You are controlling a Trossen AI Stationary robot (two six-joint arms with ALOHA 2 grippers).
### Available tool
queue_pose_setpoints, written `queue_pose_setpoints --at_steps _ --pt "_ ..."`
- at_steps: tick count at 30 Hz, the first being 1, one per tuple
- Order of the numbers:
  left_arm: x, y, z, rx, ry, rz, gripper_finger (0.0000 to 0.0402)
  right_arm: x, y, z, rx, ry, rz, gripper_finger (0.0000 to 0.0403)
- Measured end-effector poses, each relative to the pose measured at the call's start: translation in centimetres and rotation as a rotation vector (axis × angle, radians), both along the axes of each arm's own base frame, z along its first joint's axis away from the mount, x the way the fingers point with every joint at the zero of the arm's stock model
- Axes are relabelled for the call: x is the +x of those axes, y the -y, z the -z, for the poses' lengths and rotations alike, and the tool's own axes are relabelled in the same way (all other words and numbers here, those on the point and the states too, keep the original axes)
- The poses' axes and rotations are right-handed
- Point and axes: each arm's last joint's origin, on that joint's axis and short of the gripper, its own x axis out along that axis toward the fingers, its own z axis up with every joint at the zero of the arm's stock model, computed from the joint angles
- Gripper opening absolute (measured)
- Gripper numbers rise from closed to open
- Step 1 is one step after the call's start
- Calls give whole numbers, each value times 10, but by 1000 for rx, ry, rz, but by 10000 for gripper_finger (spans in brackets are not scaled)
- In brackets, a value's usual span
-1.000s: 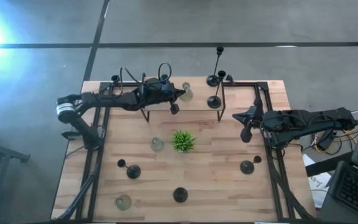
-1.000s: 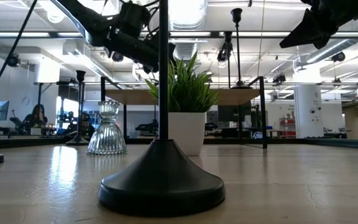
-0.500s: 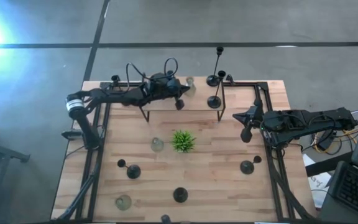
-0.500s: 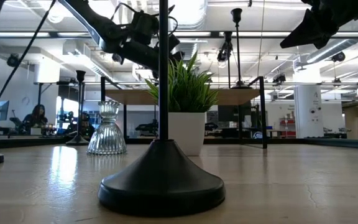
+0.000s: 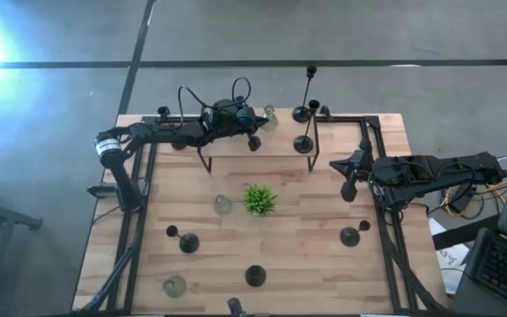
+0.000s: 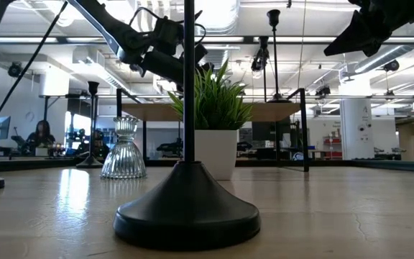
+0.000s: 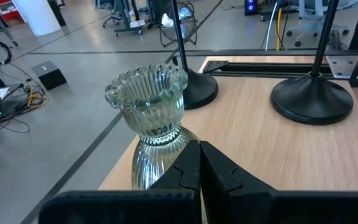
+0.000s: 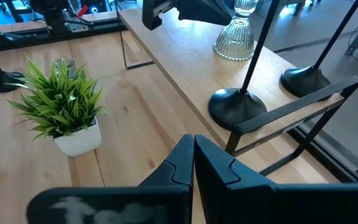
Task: Pick & Place candle stick holders
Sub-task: Put the right transparent glass candle holder on the shelf
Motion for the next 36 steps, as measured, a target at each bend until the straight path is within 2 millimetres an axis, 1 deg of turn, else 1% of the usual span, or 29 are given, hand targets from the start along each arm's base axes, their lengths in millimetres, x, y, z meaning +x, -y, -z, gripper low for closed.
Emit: queue_pose_setpoints --at_steps 10,20,31,36 --pt "-3 -6 -1 5 11 -7 0 0 0 0 4 3 2 8" --pt "-4 -13 -10 11 52 41 0 0 0 0 1 2 0 8" --pt "-7 -19 -13 15 60 26 0 0 0 0 2 2 0 8" --pt "-7 -19 -13 -10 70 76 0 0 0 0 5 4 2 8"
